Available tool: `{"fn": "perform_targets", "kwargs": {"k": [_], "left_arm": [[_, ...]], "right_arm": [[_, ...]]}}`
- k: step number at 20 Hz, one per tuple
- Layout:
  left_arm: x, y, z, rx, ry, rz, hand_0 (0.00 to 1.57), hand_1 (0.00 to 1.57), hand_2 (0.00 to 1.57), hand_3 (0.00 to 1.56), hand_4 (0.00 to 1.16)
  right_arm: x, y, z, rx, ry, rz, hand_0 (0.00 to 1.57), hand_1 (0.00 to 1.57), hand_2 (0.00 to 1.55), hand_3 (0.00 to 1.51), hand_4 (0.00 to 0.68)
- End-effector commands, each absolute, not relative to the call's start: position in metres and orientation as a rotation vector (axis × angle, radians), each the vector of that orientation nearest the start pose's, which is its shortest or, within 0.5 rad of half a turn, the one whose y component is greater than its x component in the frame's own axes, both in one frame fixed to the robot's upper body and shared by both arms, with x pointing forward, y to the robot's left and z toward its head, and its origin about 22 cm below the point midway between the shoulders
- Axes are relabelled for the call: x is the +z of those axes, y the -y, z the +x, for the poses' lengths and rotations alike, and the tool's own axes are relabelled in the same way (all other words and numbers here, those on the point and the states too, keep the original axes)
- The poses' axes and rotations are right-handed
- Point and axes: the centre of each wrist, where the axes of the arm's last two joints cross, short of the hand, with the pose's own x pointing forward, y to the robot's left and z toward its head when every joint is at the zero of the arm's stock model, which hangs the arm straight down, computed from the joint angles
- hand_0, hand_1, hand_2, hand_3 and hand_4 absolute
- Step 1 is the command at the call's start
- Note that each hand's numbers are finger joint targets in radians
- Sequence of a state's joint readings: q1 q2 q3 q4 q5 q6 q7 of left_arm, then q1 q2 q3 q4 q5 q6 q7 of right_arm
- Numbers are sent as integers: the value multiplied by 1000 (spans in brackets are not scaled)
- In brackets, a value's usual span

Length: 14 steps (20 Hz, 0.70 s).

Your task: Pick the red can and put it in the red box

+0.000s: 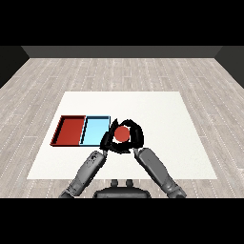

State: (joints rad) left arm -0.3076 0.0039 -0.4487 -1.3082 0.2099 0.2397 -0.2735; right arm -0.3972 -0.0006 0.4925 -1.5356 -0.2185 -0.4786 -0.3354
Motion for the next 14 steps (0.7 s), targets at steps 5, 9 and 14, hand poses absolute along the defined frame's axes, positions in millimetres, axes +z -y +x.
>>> {"fn": "perform_targets", "kwargs": {"k": [5, 9, 14], "left_arm": [[0, -77, 263, -175, 1790, -380, 0, 0, 0, 0, 0], [-15, -68, 281, -158, 1753, -391, 0, 0, 0, 0, 0], [-3, -72, 282, 58, 1725, -259, 1447, 1447, 1478, 1424, 1113]], "right_arm": [[72, 63, 265, -8, 2095, 336, 1522, 1522, 1453, 1406, 648], [82, 71, 271, 7, 2095, 345, 1510, 1510, 1461, 1406, 639], [100, 45, 288, 23, 2095, 327, 1560, 1560, 1467, 1397, 654]]}}
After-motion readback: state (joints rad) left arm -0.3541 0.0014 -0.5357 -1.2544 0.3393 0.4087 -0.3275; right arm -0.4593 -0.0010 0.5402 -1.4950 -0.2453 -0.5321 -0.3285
